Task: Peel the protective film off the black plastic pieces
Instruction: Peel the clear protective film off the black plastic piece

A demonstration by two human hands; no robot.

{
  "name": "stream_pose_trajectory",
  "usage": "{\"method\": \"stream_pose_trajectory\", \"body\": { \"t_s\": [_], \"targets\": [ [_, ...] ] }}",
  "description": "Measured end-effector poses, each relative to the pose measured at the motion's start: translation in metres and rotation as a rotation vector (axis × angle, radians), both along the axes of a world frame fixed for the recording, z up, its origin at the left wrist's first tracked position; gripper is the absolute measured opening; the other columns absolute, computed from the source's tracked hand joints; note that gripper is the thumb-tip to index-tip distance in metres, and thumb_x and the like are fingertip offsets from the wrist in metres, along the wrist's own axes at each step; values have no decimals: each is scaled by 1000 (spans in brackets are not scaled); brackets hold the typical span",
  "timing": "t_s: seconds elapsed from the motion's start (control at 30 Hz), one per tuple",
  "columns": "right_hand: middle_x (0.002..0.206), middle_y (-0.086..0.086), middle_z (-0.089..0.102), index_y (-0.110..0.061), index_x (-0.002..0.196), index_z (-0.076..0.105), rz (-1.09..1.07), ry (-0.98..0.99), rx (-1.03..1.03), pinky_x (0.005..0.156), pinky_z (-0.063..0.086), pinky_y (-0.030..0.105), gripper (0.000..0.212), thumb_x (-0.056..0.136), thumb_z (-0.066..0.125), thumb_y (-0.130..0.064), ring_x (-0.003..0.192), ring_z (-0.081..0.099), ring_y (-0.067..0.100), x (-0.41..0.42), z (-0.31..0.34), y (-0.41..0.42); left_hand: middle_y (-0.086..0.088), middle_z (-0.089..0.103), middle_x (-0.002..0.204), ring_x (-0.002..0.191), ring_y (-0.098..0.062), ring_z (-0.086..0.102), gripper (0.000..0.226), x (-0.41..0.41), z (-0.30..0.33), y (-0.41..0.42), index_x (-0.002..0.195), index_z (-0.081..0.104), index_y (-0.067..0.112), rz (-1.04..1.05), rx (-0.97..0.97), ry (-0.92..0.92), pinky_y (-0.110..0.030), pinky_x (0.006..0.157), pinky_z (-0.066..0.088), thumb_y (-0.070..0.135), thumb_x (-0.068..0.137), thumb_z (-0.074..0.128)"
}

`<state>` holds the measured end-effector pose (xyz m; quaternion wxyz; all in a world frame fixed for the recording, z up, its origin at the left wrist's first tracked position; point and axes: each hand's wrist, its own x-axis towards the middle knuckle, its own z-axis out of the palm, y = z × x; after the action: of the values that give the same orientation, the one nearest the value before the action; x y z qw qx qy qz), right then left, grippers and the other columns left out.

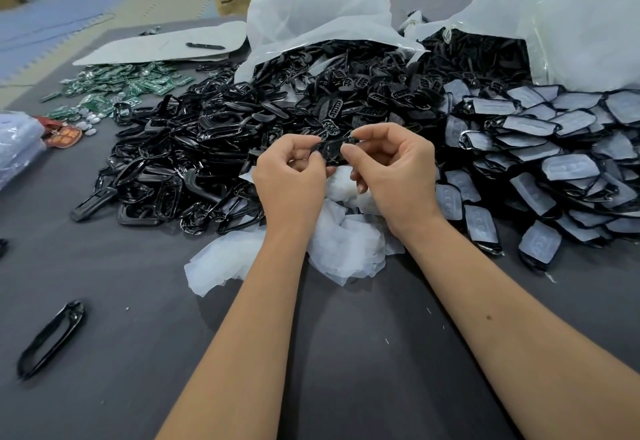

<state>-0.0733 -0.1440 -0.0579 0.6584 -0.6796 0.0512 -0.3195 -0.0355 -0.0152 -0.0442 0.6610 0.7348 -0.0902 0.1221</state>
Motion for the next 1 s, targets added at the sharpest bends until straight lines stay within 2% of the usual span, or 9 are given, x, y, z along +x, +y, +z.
{"method": "stream_pose_trajectory", "body": {
  "t_s": [0.13, 0.27, 0.37, 0.5, 0.6, 0.8, 0.9, 1.0],
  "targets": [
    [78, 3, 72, -11, 102, 73, -14, 8, -58, 56, 55, 31, 20, 85, 82, -7, 61, 67, 17, 0, 0, 0, -2, 67, 73, 62, -2, 61, 21, -3, 3, -1, 96, 76, 11, -3, 59, -29, -13, 63, 51, -5, 88, 64],
    [77, 7, 72, -7, 97, 72, -13, 31, 5, 50, 54, 32, 16, 85, 82, -5, 58, 67, 19, 0, 1, 0, 7, 65, 69, 58, 5, 61, 20, -6, 3, -2, 96, 76, 7, -22, 55, -41, -9, 60, 48, -6, 87, 64],
    [70, 5, 72, -6, 89, 71, 3, 39, 117, 47, 49, 25, 11, 86, 80, -1, 54, 65, 16, 1, 2, -1, 0, 69, 73, 62, -1, 66, 20, -5, 3, -2, 95, 76, 11, -19, 28, -8, -10, 61, 51, -4, 88, 65],
    [65, 7, 67, -2, 89, 69, 25, 50, 288, 45, 45, 22, 9, 88, 76, 4, 47, 57, 13, 1, 6, -5, -12, 73, 79, 68, -21, 77, 21, 1, 1, 0, 95, 73, 12, 4, -94, 66, -23, 64, 59, -6, 90, 62],
    [65, 10, 65, -5, 87, 67, 24, 65, 379, 43, 42, 21, 12, 89, 73, 5, 45, 54, 12, -1, 10, -6, -9, 72, 79, 67, -21, 77, 20, 3, -1, 0, 96, 72, 11, -7, -134, 100, -31, 67, 63, -6, 90, 62],
    [69, 13, 63, -7, 85, 65, 30, 68, 405, 43, 40, 20, 15, 91, 71, 6, 45, 53, 13, -4, 15, -3, -6, 71, 81, 69, -20, 78, 19, 5, -4, 0, 96, 73, 10, -13, -154, 119, -32, 71, 64, -5, 90, 64],
    [76, 16, 62, -10, 81, 62, 32, 68, 393, 44, 41, 23, 19, 92, 68, 4, 54, 59, 15, -5, 15, -2, -11, 72, 86, 69, -18, 78, 19, 6, -5, 1, 96, 73, 11, -24, -162, 119, -35, 75, 65, -6, 88, 67],
    [93, 20, 73, -11, 82, 54, 42, 47, 385, 46, 45, 26, 20, 95, 59, 5, 76, 73, 27, -4, 15, -1, -11, 72, 85, 68, -16, 77, 20, 7, -6, 1, 95, 73, 12, -19, -169, 116, -37, 76, 65, -6, 88, 69]
  ]
}}
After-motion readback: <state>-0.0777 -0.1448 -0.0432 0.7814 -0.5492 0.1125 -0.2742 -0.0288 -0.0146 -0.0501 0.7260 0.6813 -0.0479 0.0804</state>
